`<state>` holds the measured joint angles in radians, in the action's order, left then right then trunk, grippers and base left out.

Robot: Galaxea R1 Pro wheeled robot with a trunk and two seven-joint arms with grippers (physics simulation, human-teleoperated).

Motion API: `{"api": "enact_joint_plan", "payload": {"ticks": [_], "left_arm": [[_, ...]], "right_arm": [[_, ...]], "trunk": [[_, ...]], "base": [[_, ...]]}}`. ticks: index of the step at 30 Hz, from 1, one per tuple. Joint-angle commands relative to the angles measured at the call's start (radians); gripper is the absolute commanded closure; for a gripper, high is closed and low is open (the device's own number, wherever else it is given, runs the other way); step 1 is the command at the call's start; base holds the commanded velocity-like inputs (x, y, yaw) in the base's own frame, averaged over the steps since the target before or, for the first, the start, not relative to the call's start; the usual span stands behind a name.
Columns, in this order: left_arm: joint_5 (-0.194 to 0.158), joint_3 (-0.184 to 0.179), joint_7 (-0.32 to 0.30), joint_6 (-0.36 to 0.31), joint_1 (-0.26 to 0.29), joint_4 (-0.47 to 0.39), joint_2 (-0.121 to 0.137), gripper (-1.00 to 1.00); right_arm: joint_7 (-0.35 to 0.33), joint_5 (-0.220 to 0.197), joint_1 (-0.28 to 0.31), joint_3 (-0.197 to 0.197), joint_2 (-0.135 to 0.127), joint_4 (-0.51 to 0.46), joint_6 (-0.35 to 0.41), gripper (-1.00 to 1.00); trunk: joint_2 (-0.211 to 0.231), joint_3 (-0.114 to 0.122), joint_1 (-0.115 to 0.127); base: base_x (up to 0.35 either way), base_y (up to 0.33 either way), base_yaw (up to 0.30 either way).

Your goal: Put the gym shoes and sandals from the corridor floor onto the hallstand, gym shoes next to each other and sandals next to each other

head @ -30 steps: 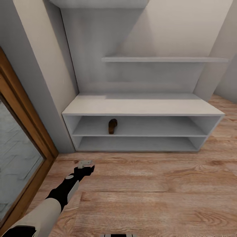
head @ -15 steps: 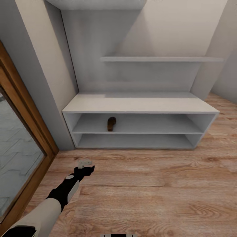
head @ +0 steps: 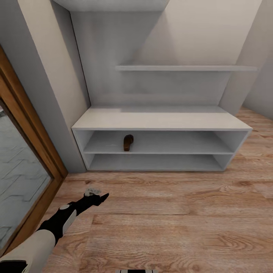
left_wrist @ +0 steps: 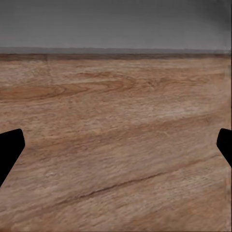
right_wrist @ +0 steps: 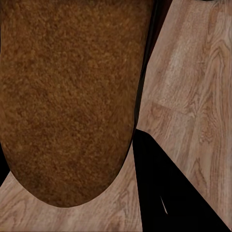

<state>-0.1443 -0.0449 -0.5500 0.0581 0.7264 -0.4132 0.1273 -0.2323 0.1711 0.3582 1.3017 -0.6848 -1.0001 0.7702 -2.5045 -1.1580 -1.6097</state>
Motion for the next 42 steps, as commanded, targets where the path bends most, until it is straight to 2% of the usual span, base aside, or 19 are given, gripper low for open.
{"api": "enact_joint_plan", "payload": {"ticks": [1,4,7,9,10,11,14,15,16,18,19,21,22,25,28,31,38,39,42], "left_arm": [[-0.031,-0.005,-0.06,0.032,0.001,0.016,0.012,-1.0],[-0.098,-0.005,-0.211,0.122,0.001,0.054,0.045,-1.0],[-0.131,-0.005,-0.298,0.166,0.001,0.086,0.075,-1.0],[-0.154,-0.005,-0.351,0.189,0.001,0.107,0.095,-1.0],[-0.18,-0.004,-0.394,0.206,0.001,0.125,0.114,-1.0],[-0.19,-0.004,-0.407,0.21,0.001,0.131,0.12,-1.0],[-0.242,-0.006,-0.492,0.238,0.001,0.159,0.148,-1.0],[-0.255,-0.006,-0.539,0.252,0.001,0.167,0.153,-1.0],[-0.258,-0.006,-0.553,0.256,0.001,0.17,0.154,-1.0],[-0.265,-0.006,-0.603,0.264,0.001,0.191,0.159,-1.0],[-0.268,-0.006,-0.633,0.272,0.001,0.216,0.162,-1.0],[-0.268,-0.006,-0.645,0.295,0.001,0.238,0.163,-1.0],[-0.268,-0.006,-0.65,0.317,0.001,0.258,0.164,-1.0],[-0.267,-0.007,-0.653,0.339,0.001,0.305,0.164,-1.0],[-0.266,-0.007,-0.653,0.345,0.0,0.322,0.164,-1.0],[-0.265,-0.008,-0.652,0.348,-0.001,0.327,0.164,-1.0],[-0.265,-0.01,-0.65,0.348,-0.001,0.329,0.163,-1.0],[-0.265,-0.01,-0.65,0.348,0.0,0.329,0.163,-1.0],[-0.265,-0.01,-0.65,0.348,-0.001,0.329,0.163,-1.0]], "right_arm": [[-0.007,0.007,0.002,0.002,0.003,0.0,0.004,1.0],[-0.008,0.007,0.001,0.001,0.037,0.0,0.004,1.0],[-0.007,0.007,0.001,-0.01,0.077,-0.001,0.003,1.0],[-0.008,0.007,0.001,-0.041,0.11,-0.001,0.002,1.0],[-0.008,0.006,0.001,-0.103,0.145,-0.001,0.002,1.0],[-0.008,0.006,0.001,-0.13,0.157,-0.001,0.002,1.0],[-0.006,0.006,0.001,-0.342,0.25,-0.002,0.002,1.0],[-0.004,0.006,0.001,-0.457,0.308,-0.002,0.002,1.0],[-0.003,0.006,0.001,-0.493,0.329,-0.002,0.002,1.0],[-0.001,0.007,0.001,-0.623,0.413,-0.002,0.002,1.0],[0.0,0.009,0.001,-0.733,0.49,-0.002,0.002,1.0],[0.001,0.011,0.001,-0.83,0.56,-0.005,0.003,1.0],[0.002,0.014,0.001,-0.901,0.619,-0.005,0.004,1.0],[0.005,0.015,0.001,-1.033,0.707,-0.006,0.01,1.0],[0.005,0.014,0.002,-1.102,0.743,-0.003,0.013,1.0],[0.038,0.013,0.03,-1.128,0.765,-0.001,0.016,1.0],[0.267,0.01,0.146,-1.137,0.794,0.003,0.021,1.0],[0.332,0.009,0.175,-1.138,0.798,0.004,0.021,1.0],[0.387,0.007,0.22,-1.142,0.8,0.004,0.021,1.0]], "trunk": [[0.0,-0.001,0.0],[0.0,-0.001,0.0],[0.0,-0.001,0.0],[0.0,-0.001,0.0],[0.0,-0.001,0.0],[0.0,-0.001,0.0],[0.0,-0.001,0.0],[0.0,-0.001,0.0],[0.0,-0.001,0.0],[0.0,-0.001,0.0],[0.0,-0.001,0.0],[0.0,-0.001,0.0],[0.0,-0.001,0.0],[0.0,-0.001,0.0],[0.0,-0.001,0.0],[0.0,-0.001,0.0],[0.0,-0.001,0.0],[0.0,-0.001,0.0],[0.0,-0.001,0.0]], "base": [[0.0,0.0,0.0],[0.0,0.0,0.0],[0.0,0.0,0.0],[0.0,0.0,0.0],[0.0,0.0,0.0],[0.0,0.0,0.0],[0.0,0.0,0.0],[0.0,0.0,0.0],[0.0,0.0,0.0],[0.0,0.0,0.0],[0.0,0.0,0.0],[0.0,0.0,0.0],[0.0,0.0,0.0],[0.0,0.0,0.0],[0.0,0.0,0.0],[0.0,0.0,0.0],[0.0,0.0,0.0],[0.0,0.0,0.0],[0.0,0.0,0.0]]}}
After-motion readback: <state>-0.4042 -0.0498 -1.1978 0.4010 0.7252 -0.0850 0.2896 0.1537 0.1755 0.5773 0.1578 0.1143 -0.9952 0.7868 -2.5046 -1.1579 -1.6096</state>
